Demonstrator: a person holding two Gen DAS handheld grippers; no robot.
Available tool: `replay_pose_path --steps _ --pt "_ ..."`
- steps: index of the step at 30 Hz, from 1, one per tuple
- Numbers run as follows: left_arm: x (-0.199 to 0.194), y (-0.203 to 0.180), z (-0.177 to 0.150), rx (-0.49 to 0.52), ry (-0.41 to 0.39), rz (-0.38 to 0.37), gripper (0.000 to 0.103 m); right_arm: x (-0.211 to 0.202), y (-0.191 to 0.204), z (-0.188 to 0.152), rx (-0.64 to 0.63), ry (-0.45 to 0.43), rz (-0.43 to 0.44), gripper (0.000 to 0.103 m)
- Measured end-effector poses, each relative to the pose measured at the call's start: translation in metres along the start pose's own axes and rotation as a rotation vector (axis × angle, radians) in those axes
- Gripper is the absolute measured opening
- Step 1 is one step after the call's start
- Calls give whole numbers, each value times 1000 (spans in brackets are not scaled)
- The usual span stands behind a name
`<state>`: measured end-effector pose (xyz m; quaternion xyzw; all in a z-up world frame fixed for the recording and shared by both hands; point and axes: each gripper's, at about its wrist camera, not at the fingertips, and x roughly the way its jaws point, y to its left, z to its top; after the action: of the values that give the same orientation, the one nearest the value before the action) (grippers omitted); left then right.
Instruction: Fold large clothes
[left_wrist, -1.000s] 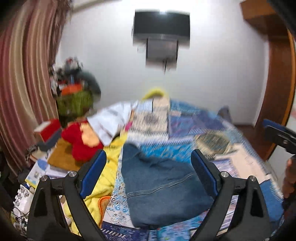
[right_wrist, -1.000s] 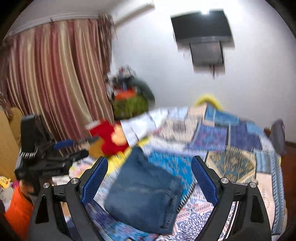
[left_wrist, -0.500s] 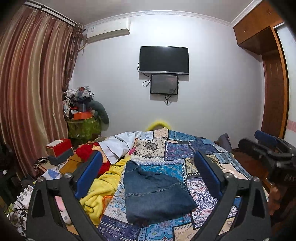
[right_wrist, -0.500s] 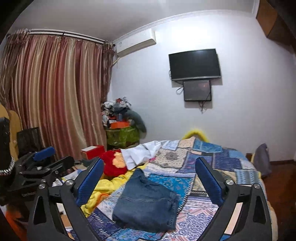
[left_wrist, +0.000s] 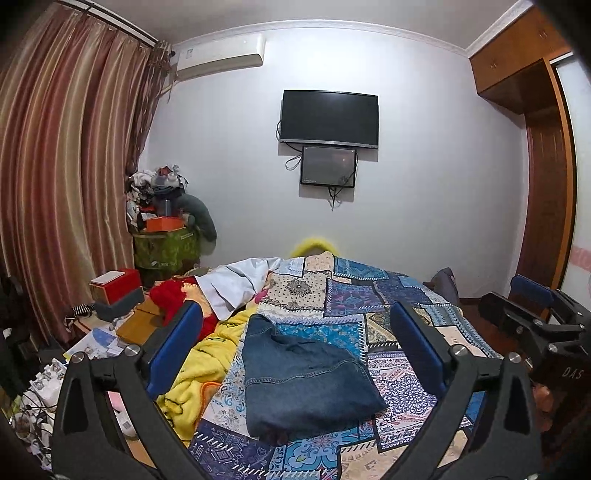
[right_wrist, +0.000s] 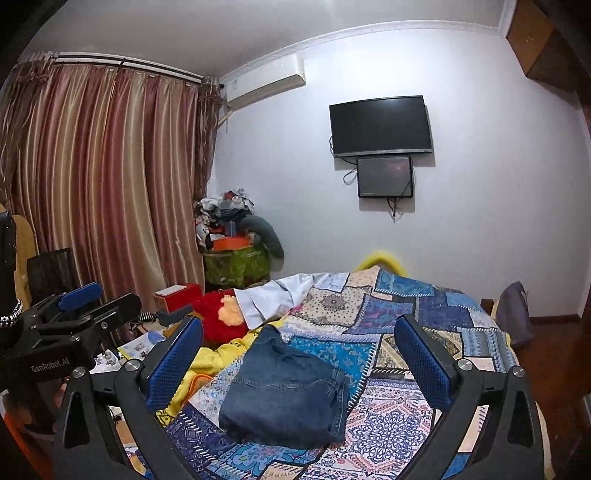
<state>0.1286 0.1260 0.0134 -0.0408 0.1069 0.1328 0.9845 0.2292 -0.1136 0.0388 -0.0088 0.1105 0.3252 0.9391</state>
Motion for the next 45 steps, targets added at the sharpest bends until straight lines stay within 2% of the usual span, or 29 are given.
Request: replay_pose_path --steps 21,45 --pt "2 -3 -2 -1 7 -11 102 -2 -4 3 10 6 8 103" --pt "6 -3 -2 7 4 -57 102 -5 -7 7 31 1 9 103"
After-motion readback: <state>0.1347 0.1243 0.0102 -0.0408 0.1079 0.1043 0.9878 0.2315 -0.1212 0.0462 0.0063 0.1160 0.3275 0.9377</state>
